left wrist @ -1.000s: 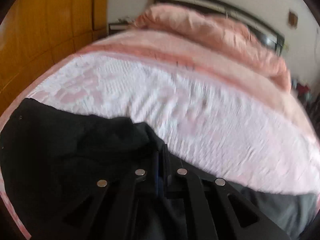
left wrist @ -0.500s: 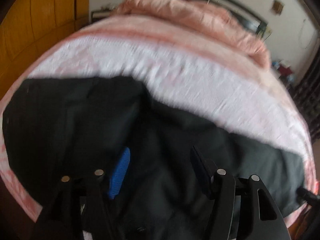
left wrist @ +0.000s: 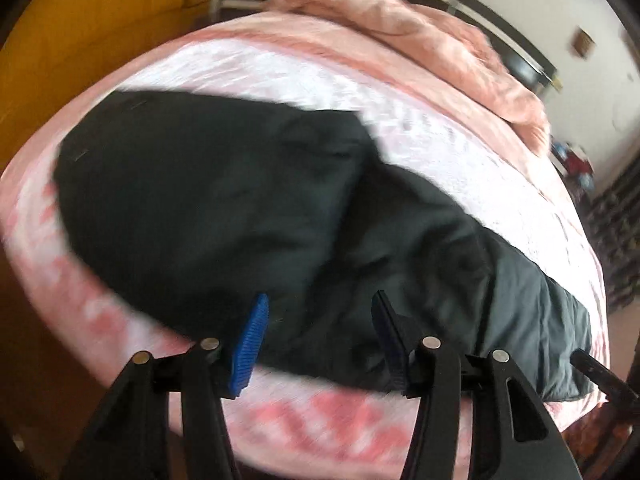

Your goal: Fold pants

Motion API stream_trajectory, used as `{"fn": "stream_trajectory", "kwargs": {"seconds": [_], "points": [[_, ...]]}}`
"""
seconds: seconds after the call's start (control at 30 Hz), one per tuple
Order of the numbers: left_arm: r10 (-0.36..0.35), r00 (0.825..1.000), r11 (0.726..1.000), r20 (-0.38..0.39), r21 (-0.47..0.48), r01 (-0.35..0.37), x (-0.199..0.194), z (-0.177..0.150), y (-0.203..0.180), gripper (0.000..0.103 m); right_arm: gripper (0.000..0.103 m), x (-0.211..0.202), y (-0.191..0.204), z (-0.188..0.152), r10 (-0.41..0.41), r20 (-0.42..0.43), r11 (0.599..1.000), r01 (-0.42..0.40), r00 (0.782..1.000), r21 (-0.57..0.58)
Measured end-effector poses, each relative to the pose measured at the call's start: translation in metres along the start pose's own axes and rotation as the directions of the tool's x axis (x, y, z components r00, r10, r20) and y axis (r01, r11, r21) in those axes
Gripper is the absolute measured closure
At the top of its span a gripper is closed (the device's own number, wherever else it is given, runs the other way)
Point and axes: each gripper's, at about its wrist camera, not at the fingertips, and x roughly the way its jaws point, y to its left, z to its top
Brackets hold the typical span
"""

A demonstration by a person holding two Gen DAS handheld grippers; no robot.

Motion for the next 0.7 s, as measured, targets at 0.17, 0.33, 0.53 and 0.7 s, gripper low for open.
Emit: {"fn": "stream_trajectory", "kwargs": {"seconds": [0.17,0.33,0.53,0.7], "points": [[0.035,0.999,0.985,-0.011,-0.167,-0.036,-0.013,-0.001,0.072,0.058,0.027,0.02,0.084,0.004,0.127,-0.037,0.982,-0.131,0.991,-0.136],[-0.045,0.999,0.955,-0.01,-0.294,0.04,-0.009,0.003,0.112,0.059,0.034,0.053,0.144,0.009,0.204,-0.107,0.957,-0.221,0.973,-0.186],[-0.16,0.987,0.901,-0.017,-0.411,0.139,0.01,0.014,0.148,0.06,0.035,0.098,0.169,-0.001,0.049,-0.179,0.956,-0.098,0.983,-0.277],[-0.215,0.976,0.879,-0.039,-0.444,0.176,0.03,0.019,0.152,0.06,0.034,0.096,0.172,-0.005,0.035,-0.17,0.951,-0.085,0.985,-0.298]]}}
